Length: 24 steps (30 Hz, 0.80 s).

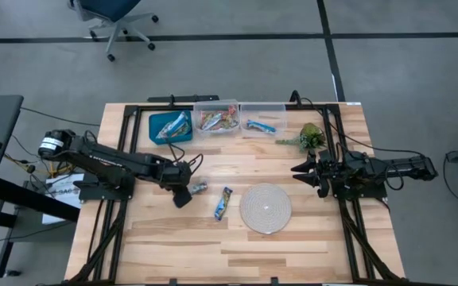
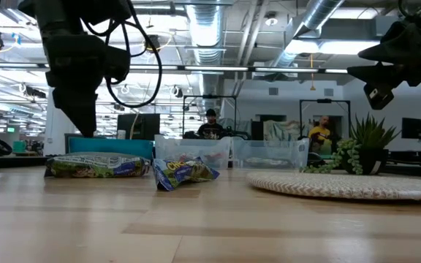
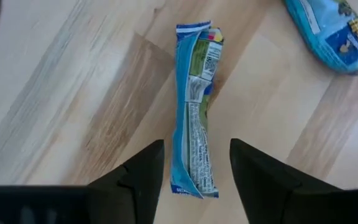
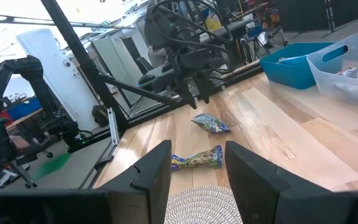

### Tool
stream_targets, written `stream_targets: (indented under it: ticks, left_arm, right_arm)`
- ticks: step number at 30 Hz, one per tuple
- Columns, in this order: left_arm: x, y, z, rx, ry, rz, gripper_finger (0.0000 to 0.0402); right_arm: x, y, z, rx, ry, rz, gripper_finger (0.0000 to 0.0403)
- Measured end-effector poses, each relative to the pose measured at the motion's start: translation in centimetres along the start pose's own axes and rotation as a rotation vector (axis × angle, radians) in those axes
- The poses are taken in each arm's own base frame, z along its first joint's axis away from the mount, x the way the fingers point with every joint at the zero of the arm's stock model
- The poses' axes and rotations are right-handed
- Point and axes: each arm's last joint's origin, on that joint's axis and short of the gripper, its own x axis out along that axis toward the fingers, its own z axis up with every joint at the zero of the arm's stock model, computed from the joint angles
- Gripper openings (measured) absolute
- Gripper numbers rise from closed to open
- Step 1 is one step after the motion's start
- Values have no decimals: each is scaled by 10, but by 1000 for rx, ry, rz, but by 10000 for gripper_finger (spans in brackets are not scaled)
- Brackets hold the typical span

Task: Pick and place Granola Bars by type
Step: Put the blue granola bar into the right transparent bin

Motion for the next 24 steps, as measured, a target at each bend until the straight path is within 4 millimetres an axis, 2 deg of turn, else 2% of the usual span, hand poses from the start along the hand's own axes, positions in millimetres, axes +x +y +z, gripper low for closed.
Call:
stream_targets:
  ticks: [3, 10, 24]
  left_arm:
    - [1, -1, -1, 26, 4, 3, 198]
    - [19, -2, 1, 72, 24, 58, 251]
    - [54, -6, 2, 127, 82, 82, 258]
  right_arm:
    - [0, 0, 0, 0, 0, 0, 144]
    - [0, 0, 0, 0, 0, 0, 141]
    - [0, 0, 0, 0, 0, 0, 141]
